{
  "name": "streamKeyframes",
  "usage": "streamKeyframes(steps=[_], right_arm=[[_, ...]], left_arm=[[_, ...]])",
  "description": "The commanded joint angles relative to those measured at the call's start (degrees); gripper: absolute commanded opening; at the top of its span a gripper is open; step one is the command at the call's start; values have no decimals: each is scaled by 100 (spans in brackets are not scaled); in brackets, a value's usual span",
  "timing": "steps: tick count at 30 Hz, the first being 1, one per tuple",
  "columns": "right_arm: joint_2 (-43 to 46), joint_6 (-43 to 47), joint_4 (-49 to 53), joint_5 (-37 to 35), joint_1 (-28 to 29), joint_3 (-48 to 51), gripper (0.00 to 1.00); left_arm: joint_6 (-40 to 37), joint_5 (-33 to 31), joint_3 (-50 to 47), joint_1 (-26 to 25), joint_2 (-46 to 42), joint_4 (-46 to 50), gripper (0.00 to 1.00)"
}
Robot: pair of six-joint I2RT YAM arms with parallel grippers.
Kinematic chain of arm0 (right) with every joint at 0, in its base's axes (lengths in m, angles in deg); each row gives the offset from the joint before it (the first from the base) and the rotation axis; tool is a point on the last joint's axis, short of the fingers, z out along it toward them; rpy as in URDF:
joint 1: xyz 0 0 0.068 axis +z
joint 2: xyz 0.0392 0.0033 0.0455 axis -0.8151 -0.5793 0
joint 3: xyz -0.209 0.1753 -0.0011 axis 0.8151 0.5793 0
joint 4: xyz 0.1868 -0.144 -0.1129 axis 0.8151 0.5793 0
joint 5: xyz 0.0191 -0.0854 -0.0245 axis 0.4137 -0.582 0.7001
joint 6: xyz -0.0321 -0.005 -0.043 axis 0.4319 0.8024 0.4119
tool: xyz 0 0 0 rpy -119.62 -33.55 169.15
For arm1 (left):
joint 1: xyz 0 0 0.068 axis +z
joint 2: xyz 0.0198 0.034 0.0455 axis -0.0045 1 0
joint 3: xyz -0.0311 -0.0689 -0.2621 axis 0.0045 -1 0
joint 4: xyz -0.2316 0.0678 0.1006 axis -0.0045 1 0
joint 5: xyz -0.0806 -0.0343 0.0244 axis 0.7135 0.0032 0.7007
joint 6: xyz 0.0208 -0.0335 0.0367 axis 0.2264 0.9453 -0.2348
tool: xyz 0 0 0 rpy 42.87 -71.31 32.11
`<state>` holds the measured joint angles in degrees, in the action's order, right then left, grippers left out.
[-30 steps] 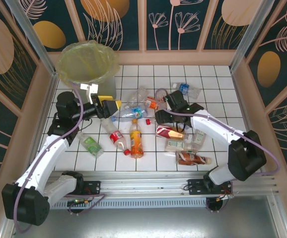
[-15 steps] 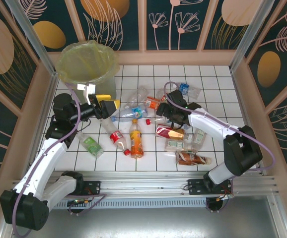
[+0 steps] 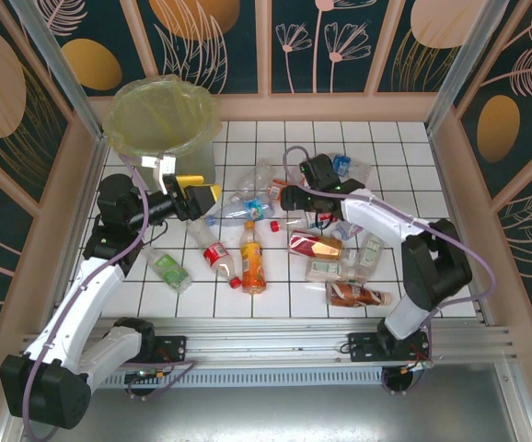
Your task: Put the plastic bottles in the bin
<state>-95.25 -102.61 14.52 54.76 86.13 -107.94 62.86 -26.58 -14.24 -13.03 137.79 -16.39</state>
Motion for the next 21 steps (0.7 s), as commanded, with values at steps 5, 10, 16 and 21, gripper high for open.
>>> streamKeyframes(steps=[5,10,16,21], right_arm=[[-704,2152,373,295,-112,-729,86],[-1225,2601,558,72,-138,-1171,86],[-1669,2940,638,-60,-129,-1550,86],[-2003,3132,778,-195,-125,-1925,86]], left_arm=[[-77,-88,-1,-23,-23,155,99],[-92,-114,-31,-23,11,111,99],[-151,-114,-28,-23,4,164,99],[-153,-114,-35,-23,18,163,99]])
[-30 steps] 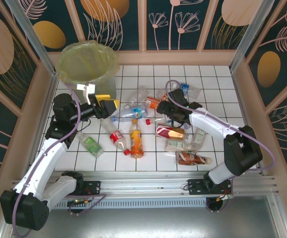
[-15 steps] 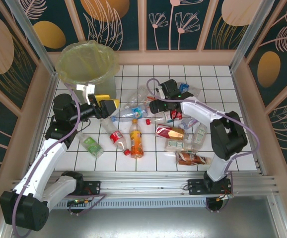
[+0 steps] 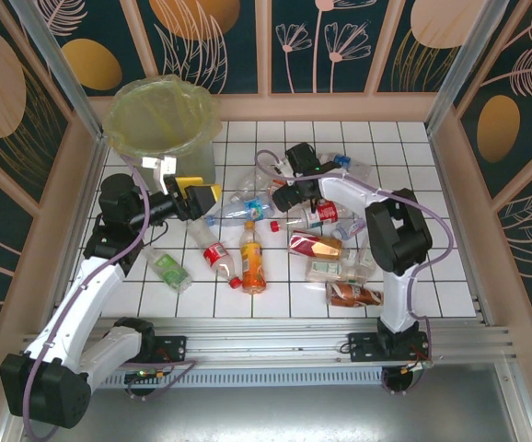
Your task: Put the plastic bottles in the bin
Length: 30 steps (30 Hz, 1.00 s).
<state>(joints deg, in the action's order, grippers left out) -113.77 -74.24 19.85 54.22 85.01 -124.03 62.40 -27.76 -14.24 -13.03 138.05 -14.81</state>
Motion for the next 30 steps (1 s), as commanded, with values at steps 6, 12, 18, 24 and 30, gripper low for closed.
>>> streamKeyframes(steps=[6,12,18,24,30], right_arm=[[-506,380,288,-182,-18,-522,86],[-730,423,252,-156,-18,-660,86],[-910,421,178,-219,-27,-815,81],[-1021,432,33,-258,-77,-891,76],[-1066,529,-46,-321,-111,-954,71]], left_arm=[[-65,32,-51,-23,11,-7,99],[-63,31,-60,-22,30,-20,99],[-55,22,-80,-18,30,-11,99],[-44,8,-78,-26,30,-2,99],[-44,-21,-90,-27,65,24,99]])
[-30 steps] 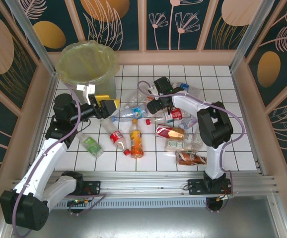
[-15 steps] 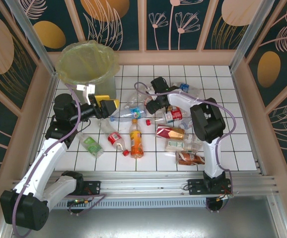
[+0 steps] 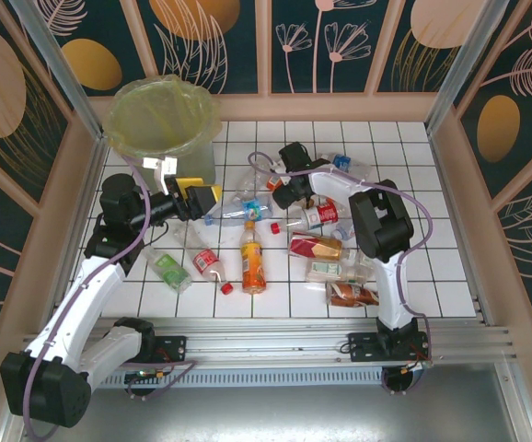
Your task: Put the plastic bottles in the bin
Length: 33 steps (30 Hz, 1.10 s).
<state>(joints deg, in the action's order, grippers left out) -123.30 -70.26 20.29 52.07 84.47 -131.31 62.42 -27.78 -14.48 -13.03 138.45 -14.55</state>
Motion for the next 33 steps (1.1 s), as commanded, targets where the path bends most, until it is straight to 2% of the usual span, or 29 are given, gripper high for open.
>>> streamKeyframes(steps=[1,14,20,28,33], right_arm=[[-113,135,-107,-95,-73,-229,70],[-131,111,-275,109,-186,-304,57],[-31,-24,-378,164,-222,-340,57],[513,-384,-658,885,-292,-211,57],[1134,-769,-926,1792,-377,103,58]], left_arm=[[-39,-27,-78,-32,35,-2,99],[-2,-116,-56,-32,166,-11,99],[-94,-354,-40,-32,227,69,98],[83,-556,-45,-41,383,-160,99],[294,-486,-93,-84,524,-659,99]])
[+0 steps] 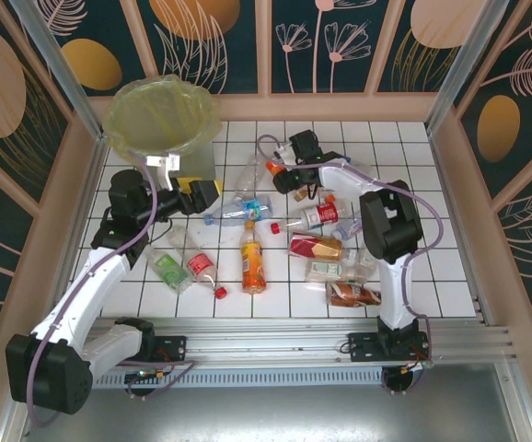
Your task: Put the plastic bottles in the bin
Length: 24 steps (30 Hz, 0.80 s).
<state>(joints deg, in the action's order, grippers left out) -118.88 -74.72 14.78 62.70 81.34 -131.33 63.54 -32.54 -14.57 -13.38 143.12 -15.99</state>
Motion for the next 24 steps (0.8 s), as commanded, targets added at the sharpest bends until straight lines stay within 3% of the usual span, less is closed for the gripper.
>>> streamKeyframes(steps=[1,11,24], right_arm=[[834,-377,-426,885,-74,184,58],[2053,-910,-1038,2167,-62,1065,58],[2852,-1238,-1321,2679,326,1643,58]], left_arm=[[239,14,-104,-57,83,-637,99],[691,106,210,-329,732,-1372,99],[667,-90,1249,-966,1726,-1448,98]])
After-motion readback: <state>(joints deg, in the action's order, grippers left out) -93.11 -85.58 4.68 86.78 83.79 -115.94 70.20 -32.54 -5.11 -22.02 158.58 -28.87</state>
